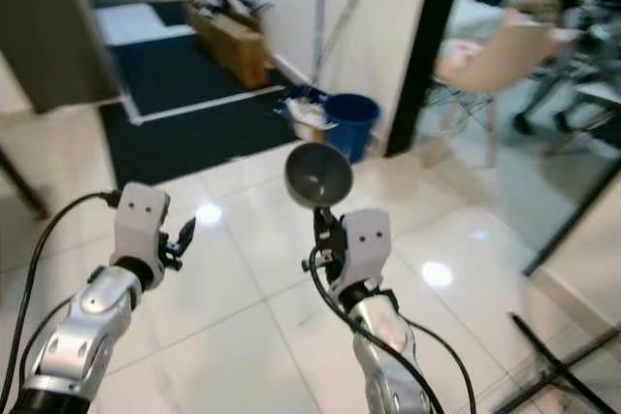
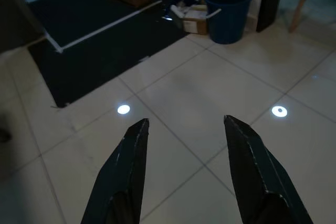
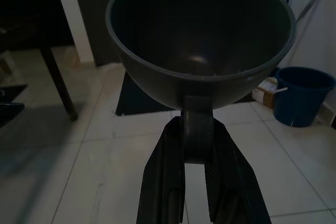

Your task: Setting the table

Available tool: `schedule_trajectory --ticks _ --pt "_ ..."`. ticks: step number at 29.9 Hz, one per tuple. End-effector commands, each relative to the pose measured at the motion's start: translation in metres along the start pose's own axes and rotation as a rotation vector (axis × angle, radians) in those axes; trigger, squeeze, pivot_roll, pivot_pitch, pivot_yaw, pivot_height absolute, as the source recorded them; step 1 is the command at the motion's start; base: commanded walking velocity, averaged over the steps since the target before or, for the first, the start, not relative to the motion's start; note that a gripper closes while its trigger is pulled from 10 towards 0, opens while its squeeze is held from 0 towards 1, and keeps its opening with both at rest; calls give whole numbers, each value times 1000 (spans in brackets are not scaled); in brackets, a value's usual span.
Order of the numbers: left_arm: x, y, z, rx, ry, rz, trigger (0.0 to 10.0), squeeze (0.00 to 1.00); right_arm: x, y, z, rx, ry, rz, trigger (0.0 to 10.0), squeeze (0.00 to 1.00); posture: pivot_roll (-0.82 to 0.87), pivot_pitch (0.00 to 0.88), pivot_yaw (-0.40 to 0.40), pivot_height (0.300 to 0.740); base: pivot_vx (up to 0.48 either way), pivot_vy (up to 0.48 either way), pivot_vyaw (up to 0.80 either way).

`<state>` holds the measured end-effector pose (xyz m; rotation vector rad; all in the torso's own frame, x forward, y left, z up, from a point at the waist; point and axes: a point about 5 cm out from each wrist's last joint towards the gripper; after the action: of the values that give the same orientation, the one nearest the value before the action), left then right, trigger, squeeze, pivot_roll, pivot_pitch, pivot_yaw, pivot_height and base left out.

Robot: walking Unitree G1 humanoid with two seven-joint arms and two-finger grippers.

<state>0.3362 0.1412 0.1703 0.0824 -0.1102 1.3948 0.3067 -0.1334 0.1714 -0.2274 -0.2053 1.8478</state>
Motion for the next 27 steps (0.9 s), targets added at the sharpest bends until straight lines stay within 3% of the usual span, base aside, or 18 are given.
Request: schedule_trajectory --ticks 1,8,12,27 --pt "3 4 -6 25 -6 11 10000 0 -2 1 1 4 -13 4 10000 0 92 96 81 740 0 0 794" --pt "1 4 -2 -28 -72 9 10000 0 1 -1 3 -2 -58 13 10000 0 89 96 70 740 85 0 564" --pt "-3 0 0 -30 -68 11 10000 0 1 -1 1 8 -87 3 10000 0 85 91 70 740 480 0 0" --pt "-9 -2 2 -50 -68 -11 10000 0 -2 3 -2 30 -62 1 10000 0 73 83 72 740 480 0 0"
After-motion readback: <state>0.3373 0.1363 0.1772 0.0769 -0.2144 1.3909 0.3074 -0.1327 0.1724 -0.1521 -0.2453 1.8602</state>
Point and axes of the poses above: a point about 5 cm out from each wrist's last joint towards the gripper, its own y axis pointing back from the gripper into the wrist, its own z axis along the axis of the wrist's last joint, x = y × z, and after that the axes turned 1 degree about y, right-handed
